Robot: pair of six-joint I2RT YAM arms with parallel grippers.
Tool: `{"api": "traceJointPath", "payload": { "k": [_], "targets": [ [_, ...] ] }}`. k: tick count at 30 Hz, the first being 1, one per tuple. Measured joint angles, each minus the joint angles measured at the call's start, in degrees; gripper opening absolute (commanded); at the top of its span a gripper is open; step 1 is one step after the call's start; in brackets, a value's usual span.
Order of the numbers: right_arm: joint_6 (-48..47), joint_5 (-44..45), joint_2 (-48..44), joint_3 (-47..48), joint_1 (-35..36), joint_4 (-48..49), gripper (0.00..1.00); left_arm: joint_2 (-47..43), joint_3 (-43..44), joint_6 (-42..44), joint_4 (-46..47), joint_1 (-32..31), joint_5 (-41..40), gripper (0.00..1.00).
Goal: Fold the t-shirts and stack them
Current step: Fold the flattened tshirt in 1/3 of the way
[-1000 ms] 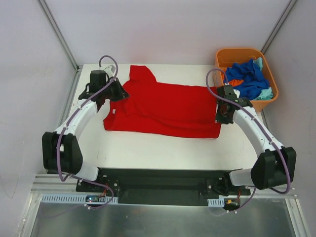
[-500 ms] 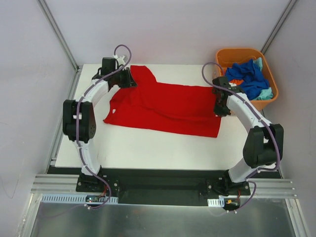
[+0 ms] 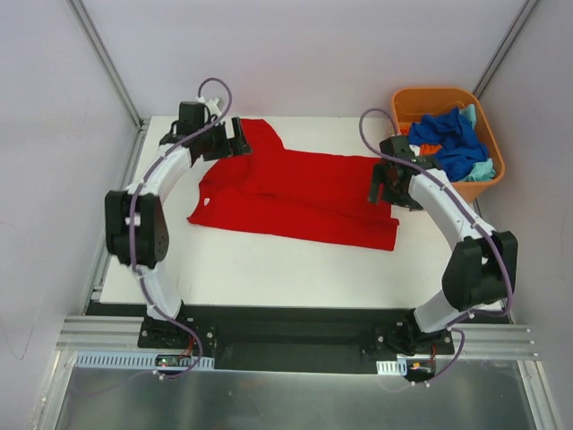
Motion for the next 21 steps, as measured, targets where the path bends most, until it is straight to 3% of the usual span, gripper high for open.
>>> {"api": "traceJointPath", "payload": {
  "k": [4,8,17,21],
  "targets": [
    [-1.6,-4.37,-4.04,-2.51,5.33,1.55,0.97,-15.02,-14.08,-3.65,0.55,0.0,-4.96,0.99],
    [-1.55,-9.07,-4.13,-5.14,8.46,3.61,0.97,-22.91,-24.39,-7.78,0.76,0.0,-7.54,0.99],
    [-1.22,-15.17,9.18,-6.45,9.57,9.14,0.97,-14.14,-33.64,-15.72,0.83,0.04,-7.56,0.99],
    [-1.22,-16.41,12.04,-9.31,10.25,11.39,0.97,-15.32,-37.57,-17.57,2.51,0.87,-7.43,0.99]
  ]
}}
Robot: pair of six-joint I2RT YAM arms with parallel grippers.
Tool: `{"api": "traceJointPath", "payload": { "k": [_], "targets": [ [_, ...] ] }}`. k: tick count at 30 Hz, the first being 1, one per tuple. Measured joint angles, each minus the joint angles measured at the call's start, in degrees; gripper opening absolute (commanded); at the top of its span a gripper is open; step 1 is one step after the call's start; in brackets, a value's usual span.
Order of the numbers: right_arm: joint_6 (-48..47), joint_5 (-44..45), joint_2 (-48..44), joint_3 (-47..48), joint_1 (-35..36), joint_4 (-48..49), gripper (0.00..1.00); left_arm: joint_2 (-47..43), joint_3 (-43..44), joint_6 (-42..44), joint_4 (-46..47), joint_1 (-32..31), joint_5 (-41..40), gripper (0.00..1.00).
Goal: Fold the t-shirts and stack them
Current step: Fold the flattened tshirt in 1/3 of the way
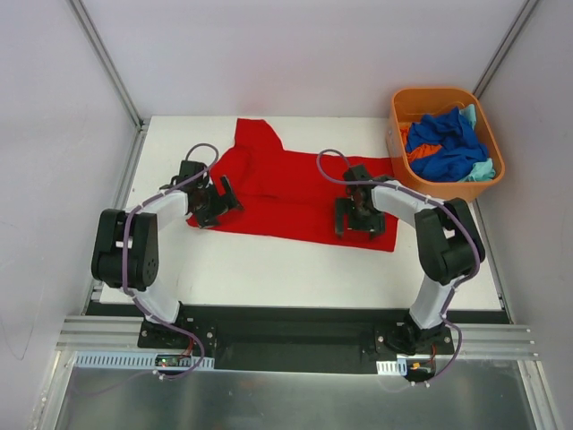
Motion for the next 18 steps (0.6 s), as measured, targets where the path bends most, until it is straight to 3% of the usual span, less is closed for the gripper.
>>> {"api": "traceJointPath", "payload": {
  "k": [11,18],
  "targets": [
    [0.68,1.01,-9.62,-12.79,7.23,4.79,0.97,-21.07,-21.66,-4.07,3.06,4.15,1.31,0.99],
    [5.29,1.36,-17.7,-20.15,14.53,1.33,0.97,-42.71,-32.17,-12.33,-8.28,4.15,0.2,0.99]
  ]
}}
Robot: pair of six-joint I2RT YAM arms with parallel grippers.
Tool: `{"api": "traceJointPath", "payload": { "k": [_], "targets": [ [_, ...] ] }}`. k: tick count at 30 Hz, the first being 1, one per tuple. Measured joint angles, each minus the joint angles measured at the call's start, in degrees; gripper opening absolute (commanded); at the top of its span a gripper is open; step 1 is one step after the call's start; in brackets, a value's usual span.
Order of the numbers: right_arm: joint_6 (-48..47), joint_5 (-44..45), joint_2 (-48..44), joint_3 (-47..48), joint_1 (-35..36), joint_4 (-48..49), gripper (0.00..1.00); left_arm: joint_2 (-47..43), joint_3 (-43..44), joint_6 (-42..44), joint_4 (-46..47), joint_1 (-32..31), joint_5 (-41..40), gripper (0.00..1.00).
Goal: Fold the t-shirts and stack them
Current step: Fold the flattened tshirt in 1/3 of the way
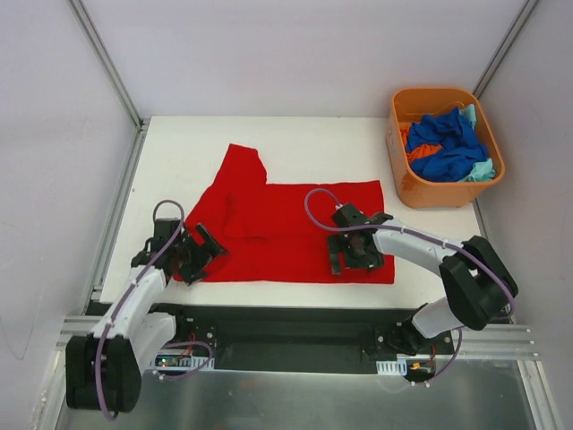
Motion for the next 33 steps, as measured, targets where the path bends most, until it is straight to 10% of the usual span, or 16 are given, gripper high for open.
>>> {"api": "traceJointPath", "payload": {
  "k": [6,10,19,33],
  "targets": [
    [0.7,2.67,-4.57,3.41,0.72,-6.47,0.97,-8.26,3.21,-2.69,-9.75,-0.13,-3.08,0.99],
    [0.5,5.05,-5.11,7.87,0.72,-7.04,0.97,0.09,14.08,-2.08,-10.54,-1.77,-6.36,0.95],
    [0.7,6.32,-2.34,9.05,0.72,-7.1,0.97,22.34,27.02,1.14,-8.52,-9.51,-13.79,0.49],
    [0.66,6.97,-2.27,9.05,-2.08,-7.1,0.97,36.7,28.7,2.34,-7.26,-10.1,-15.87,0.37]
  ]
}}
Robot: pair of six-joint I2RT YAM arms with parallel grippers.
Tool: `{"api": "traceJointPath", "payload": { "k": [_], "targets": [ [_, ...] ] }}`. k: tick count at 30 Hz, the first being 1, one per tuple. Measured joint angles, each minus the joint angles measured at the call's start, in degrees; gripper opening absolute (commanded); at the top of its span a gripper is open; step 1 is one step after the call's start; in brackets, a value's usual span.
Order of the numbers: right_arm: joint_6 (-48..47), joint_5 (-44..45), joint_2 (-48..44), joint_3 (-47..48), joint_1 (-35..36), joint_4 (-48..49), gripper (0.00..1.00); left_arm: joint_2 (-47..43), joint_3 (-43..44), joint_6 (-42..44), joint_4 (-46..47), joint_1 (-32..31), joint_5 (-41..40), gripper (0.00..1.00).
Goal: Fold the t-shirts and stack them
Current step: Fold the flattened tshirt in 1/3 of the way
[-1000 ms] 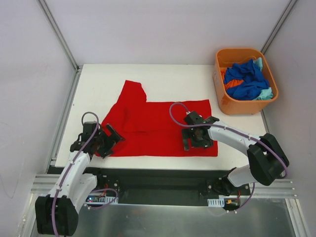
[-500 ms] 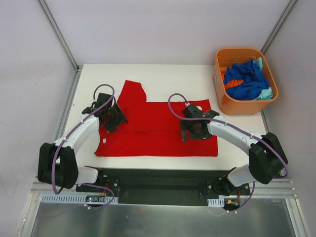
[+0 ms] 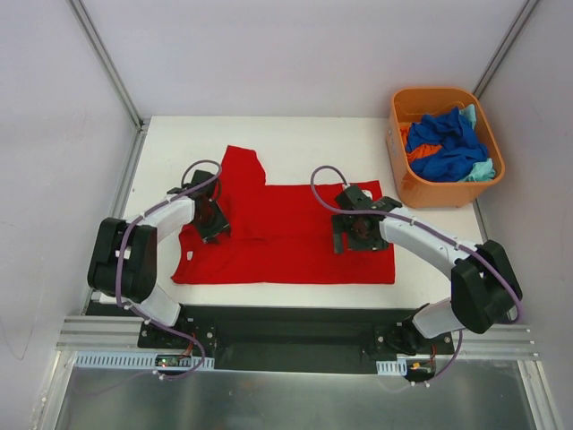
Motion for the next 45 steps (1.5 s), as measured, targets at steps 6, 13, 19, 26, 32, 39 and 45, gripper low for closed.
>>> {"api": "traceJointPath", "payload": {
  "k": [6,13,19,26,32,39,45],
  "targets": [
    [0.0,0.2,0.0,0.0,-0.28,0.02,0.97,2.36,1.79,-0.11,0.61,-0.7,0.28,0.29],
    [-0.04,0.63,0.0,0.0,-0.55,0.02,0.97,2.71,3.98,-0.24,0.92,-1.42,0.57,0.0],
    [-0.04,1.27,0.02,0.0,-1.11,-0.02,0.97,3.96,5.42,0.0,1.18,-1.97,2.12,0.0],
    [-0.11,2.12,-0.15,0.0,-2.36,-0.61,0.97,5.01,11.21,0.02,0.76,-3.26,4.0,0.0],
    [-0.13,2.99,-2.08,0.0,-4.0,-1.51,0.97,10.34,21.49,0.04,2.01,-4.35,6.49,0.0],
    [-0.39,3.56,-2.51,0.0,-6.01,-1.73,0.97,19.1,30.58,1.31,1.92,-6.49,8.61,0.57],
    [-1.33,3.98,-2.34,0.96,-7.34,-2.29,0.97,21.84,33.66,3.26,1.99,-7.32,10.12,0.99]
  ]
}}
